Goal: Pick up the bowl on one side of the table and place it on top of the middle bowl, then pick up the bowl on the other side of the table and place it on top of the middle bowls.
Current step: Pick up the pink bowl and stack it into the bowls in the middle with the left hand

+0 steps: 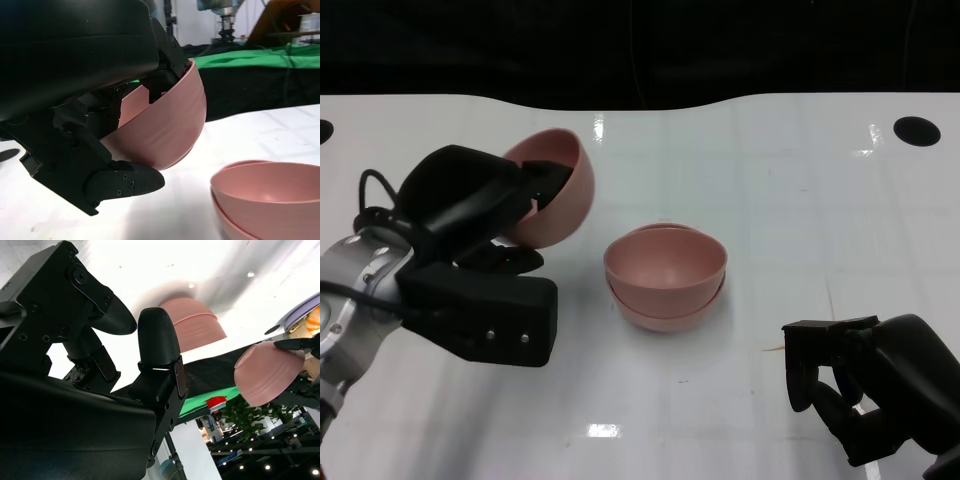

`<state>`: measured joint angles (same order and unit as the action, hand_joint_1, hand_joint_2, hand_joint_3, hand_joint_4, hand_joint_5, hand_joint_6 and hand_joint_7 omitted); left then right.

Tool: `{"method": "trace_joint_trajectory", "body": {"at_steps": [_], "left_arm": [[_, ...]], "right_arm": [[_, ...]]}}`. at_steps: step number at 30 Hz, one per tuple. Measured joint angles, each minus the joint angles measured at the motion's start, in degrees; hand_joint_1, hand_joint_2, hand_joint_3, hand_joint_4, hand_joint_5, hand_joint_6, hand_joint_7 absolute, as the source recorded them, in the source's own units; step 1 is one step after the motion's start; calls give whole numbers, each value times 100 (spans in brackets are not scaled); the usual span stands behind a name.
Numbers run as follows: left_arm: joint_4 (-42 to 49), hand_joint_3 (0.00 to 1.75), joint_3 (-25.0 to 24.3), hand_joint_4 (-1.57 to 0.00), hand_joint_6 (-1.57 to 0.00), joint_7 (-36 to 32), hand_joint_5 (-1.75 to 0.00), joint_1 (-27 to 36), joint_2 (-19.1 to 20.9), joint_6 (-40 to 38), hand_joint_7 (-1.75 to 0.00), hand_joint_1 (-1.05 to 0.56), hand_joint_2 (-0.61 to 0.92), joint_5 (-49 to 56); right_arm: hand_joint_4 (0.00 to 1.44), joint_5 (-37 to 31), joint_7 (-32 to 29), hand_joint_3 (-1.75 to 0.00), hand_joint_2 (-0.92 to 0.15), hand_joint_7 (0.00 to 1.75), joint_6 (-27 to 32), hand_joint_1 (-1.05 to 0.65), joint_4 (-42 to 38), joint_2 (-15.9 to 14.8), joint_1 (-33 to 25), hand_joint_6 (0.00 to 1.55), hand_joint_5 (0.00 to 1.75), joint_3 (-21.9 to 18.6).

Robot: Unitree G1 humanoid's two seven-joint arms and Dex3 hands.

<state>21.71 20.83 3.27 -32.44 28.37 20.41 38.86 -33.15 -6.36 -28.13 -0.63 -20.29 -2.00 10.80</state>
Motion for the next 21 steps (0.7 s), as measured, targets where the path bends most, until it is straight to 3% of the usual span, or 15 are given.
{"method": "trace_joint_trajectory", "body": {"at_steps": [13,16,21], "left_arm": [[1146,98,422,-89,-71,478,-175,-1021,-745,1164,-175,-23,50,-334],[1508,99,588,-90,-75,475,-175,-1203,-959,1283,-167,-25,50,-264],[1920,99,799,-93,-74,479,-175,-1498,-1214,1411,-174,-23,51,-145]], "right_arm": [[100,-8,-5,-159,-18,164,-3,-10,-21,4,3,81,175,51],[100,-10,-15,-159,-17,164,-6,-10,-23,4,3,81,175,58],[100,-12,-19,-159,-17,164,0,-9,-15,6,1,81,175,63]]}}
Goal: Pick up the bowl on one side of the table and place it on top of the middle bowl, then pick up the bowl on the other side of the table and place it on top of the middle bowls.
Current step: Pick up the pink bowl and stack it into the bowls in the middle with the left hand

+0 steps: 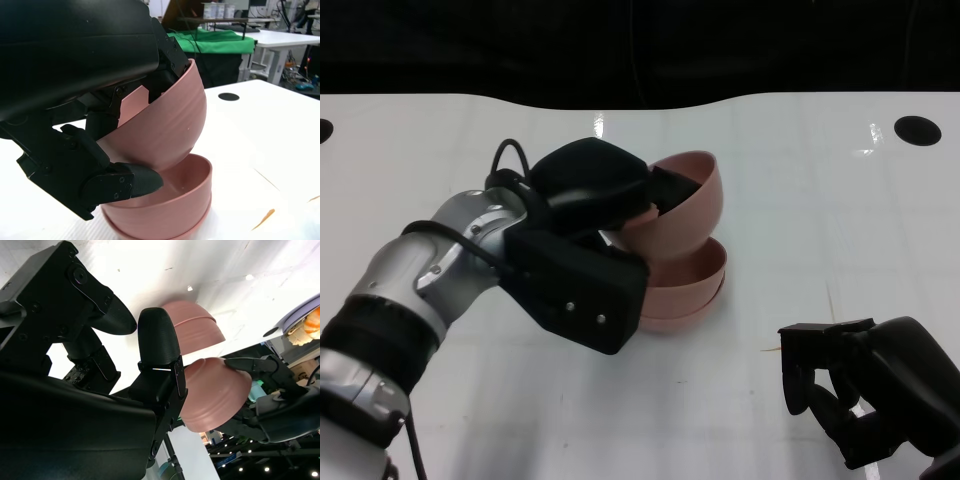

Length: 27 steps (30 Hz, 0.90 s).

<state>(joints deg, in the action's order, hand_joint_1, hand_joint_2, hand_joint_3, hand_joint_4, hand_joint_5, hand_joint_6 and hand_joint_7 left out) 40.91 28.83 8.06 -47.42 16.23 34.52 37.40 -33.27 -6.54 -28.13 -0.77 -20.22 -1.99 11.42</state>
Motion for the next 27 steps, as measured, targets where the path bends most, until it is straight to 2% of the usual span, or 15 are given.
{"method": "trace_joint_trajectory", "body": {"at_steps": [4,5,6,8,9,11,12,14,15,20,22,23,27], "left_arm": [[262,99,105,-91,-71,11,-175,-39,-74,122,-174,-22,51,43],[318,99,123,-88,-70,32,-172,-40,-73,127,-166,-21,52,51],[351,96,138,-84,-73,58,-167,-40,-69,128,-147,-21,53,56],[356,67,147,-74,-78,126,-141,-40,-68,124,-92,-24,65,57],[355,52,155,-69,-77,148,-122,-40,-64,102,-70,-27,71,69],[349,31,205,-67,-80,161,-105,-42,-43,41,-47,-29,80,140],[303,20,254,-60,-72,168,-73,-45,-27,-28,-26,-37,87,248],[104,11,375,-57,-66,225,-42,-48,31,-278,-8,-44,91,573],[-20,10,414,-52,-58,291,-32,-47,66,-398,-3,-53,92,688],[-509,16,458,-38,-40,627,-16,-46,211,-762,0,-79,92,798],[-622,19,458,-32,-35,696,-13,-44,240,-826,0,-85,92,793],[-671,23,457,-25,-27,739,-9,-41,251,-857,0,-91,92,790],[-901,32,410,-9,-10,779,-1,-10,286,-964,0,-98,92,750]], "right_arm": [[100,-9,1,-159,-17,164,46,-8,32,17,-1,81,175,6],[100,-9,1,-159,-17,164,46,-8,39,21,-1,81,175,10],[100,-9,2,-159,-17,164,46,-8,47,25,-1,81,175,14],[100,-9,2,-159,-18,165,46,-8,51,34,0,81,175,18],[100,-9,2,-159,-18,165,46,-8,56,39,1,81,175,19],[100,-9,2,-159,-18,164,47,-8,68,42,0,81,175,19],[100,-9,2,-159,-17,164,48,-8,76,42,-1,81,175,18],[100,-9,3,-159,-17,164,52,-8,108,45,-1,81,175,19],[100,-8,3,-159,-17,164,52,-8,115,46,-1,80,175,18],[100,-5,11,-159,-18,164,66,-9,118,50,0,80,175,19],[100,-6,14,-159,-17,164,79,-9,118,50,0,80,175,19],[100,-6,14,-159,-17,164,81,-10,118,50,0,80,175,19],[99,-10,14,-159,-17,163,84,-10,108,49,4,80,175,19]]}}
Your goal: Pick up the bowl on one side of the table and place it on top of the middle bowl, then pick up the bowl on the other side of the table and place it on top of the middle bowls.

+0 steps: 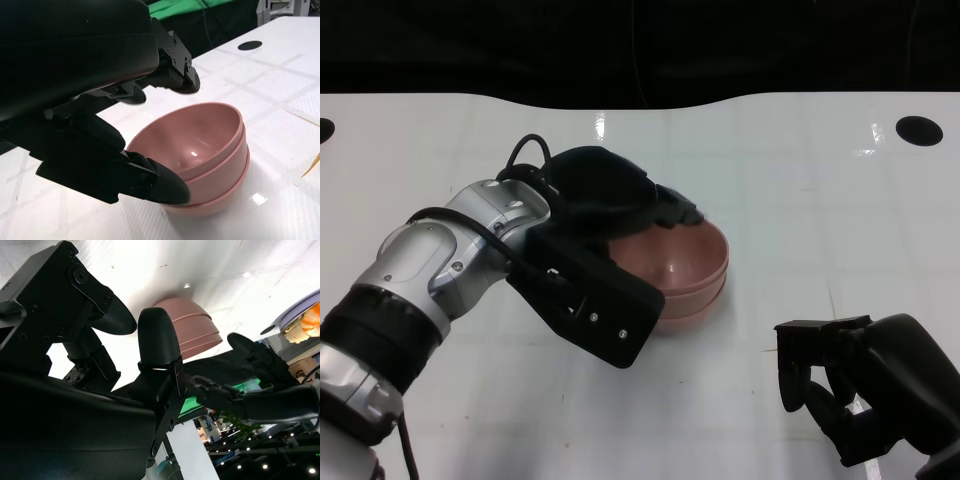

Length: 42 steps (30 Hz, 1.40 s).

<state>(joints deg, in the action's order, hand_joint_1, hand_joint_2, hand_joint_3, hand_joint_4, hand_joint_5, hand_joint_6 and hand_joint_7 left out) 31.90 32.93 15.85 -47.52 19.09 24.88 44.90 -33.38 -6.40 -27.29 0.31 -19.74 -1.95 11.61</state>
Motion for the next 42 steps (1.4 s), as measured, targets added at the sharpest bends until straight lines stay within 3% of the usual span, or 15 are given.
{"method": "trace_joint_trajectory", "body": {"at_steps": [8,17,23,27,32,35,38,39,40,42], "left_arm": [[-779,33,-638,-13,-12,6,-4,542,302,-160,-3,-92,92,-593],[-1377,30,-1508,-21,-19,-40,-11,1540,832,500,-5,-81,92,-1647],[-1739,23,-2099,-32,-32,-54,-22,2552,865,876,-10,-69,92,-2641],[-1858,25,-2406,-37,-50,-32,-58,3255,817,1089,-13,-62,92,-3353],[-1960,27,-2719,-54,-64,180,-74,3994,738,1221,-18,-57,92,-4342],[-2235,25,-2836,-61,-75,514,-87,4444,600,860,-21,-54,92,-5159],[-2707,23,-2868,-66,-86,772,-94,4843,572,332,-27,-43,92,-5555],[-2889,23,-2887,-68,-89,846,-103,4969,567,126,-40,-34,92,-5718],[-3082,29,-2904,-72,-86,914,-112,5100,550,-94,-63,-26,88,-5912],[-3370,60,-2922,-77,-84,1030,-120,5320,462,-484,-80,-18,73,-6264]], "right_arm": [[99,3,-10,-158,-17,162,-50,-10,-132,-2,31,81,175,-3],[99,1,-15,-159,-17,162,-59,-9,-161,-2,74,82,175,-2],[100,-3,-25,-159,-17,164,-66,-9,-183,-2,95,81,175,-2],[99,15,-18,-159,-16,164,-74,-9,-182,-2,88,81,175,-3],[100,26,-14,-159,-16,164,-72,-10,-179,2,86,81,175,0],[99,29,-5,-159,-17,163,-62,-9,-174,5,85,81,175,0],[99,28,13,-158,-17,163,-49,-9,-169,3,85,81,175,-1],[99,30,22,-158,-17,163,-47,-9,-165,3,85,81,175,-1],[99,33,30,-158,-17,163,-47,-9,-163,2,83,81,175,-3],[99,50,34,-158,-16,163,-47,-8,-161,2,80,81,175,-7]]}}
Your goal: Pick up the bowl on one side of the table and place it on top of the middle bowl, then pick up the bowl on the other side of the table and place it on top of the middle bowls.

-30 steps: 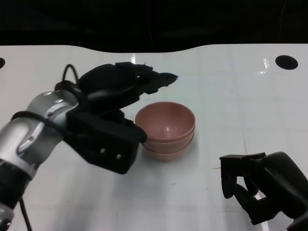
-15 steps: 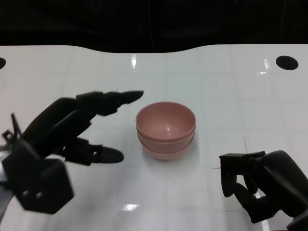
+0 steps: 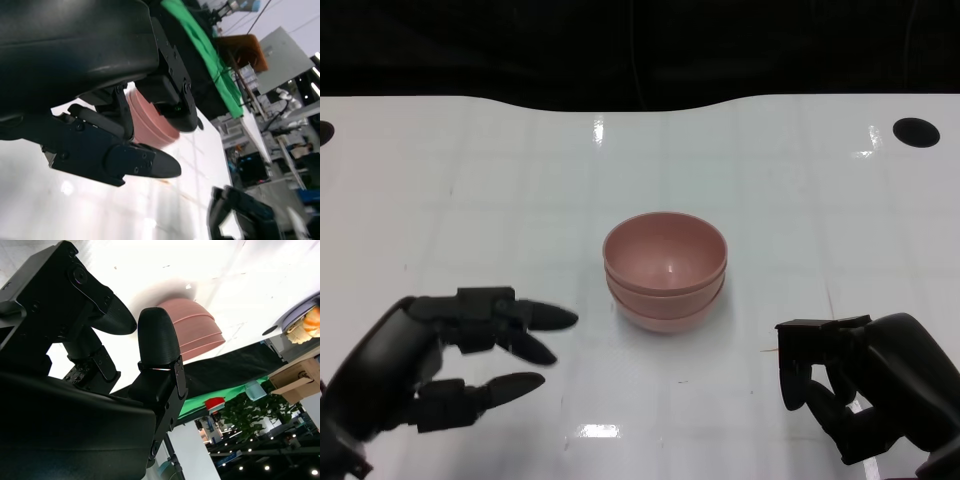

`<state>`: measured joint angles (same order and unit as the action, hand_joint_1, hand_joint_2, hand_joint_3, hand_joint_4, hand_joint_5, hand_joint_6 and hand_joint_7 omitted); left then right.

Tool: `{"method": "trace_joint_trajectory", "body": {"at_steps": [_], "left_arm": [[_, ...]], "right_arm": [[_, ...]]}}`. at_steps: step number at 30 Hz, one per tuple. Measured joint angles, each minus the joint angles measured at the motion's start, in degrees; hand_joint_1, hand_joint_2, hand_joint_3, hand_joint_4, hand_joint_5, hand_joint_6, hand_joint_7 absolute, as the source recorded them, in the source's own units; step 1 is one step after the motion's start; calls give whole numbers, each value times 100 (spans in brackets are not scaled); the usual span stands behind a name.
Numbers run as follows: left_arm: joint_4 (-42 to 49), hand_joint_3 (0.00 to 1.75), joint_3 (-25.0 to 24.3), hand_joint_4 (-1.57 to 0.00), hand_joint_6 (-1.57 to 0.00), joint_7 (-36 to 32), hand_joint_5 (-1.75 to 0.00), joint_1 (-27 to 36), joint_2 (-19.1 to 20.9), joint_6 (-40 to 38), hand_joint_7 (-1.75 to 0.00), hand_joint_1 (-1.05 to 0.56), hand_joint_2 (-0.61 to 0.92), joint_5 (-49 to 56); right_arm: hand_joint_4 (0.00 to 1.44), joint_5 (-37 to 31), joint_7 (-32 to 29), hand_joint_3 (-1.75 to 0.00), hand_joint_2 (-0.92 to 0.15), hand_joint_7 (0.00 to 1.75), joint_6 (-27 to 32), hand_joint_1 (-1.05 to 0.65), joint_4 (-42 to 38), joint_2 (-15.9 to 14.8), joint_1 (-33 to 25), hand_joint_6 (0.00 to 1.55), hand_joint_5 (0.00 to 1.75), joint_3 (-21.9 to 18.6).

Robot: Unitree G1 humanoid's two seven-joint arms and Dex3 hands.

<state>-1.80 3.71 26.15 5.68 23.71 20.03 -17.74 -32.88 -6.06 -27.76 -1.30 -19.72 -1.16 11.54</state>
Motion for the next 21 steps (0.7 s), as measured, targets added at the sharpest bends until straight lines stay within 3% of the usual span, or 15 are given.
{"method": "trace_joint_trajectory", "body": {"at_steps": [1,3,4,7,13,21], "left_arm": [[-81,78,-24,-79,-86,19,-129,77,-79,-150,-88,-16,65,-110],[-143,90,-71,-79,-86,22,-144,160,-189,-369,-98,-17,59,-202],[-153,99,-112,-79,-84,22,-158,193,-228,-452,-116,-18,56,-226],[-139,110,-168,-76,-82,102,-170,231,-337,-522,-134,-18,52,-237],[36,106,-319,-72,-74,186,-174,215,-515,-525,-146,-21,54,-207],[94,107,-405,-73,-74,206,-174,128,-618,-559,-147,-17,52,-87]], "right_arm": [[99,10,4,-159,-16,163,0,-8,0,0,0,81,175,-1],[99,21,21,-159,-16,163,0,-8,6,0,0,81,175,-2],[99,23,30,-159,-16,163,1,-8,9,0,0,81,175,-2],[98,27,55,-159,-17,163,9,-9,23,0,-1,80,175,-5],[98,76,57,-159,-17,163,5,-9,22,-2,0,80,175,-23],[99,98,62,-160,-16,163,4,-9,-21,-2,0,80,175,-23]]}}
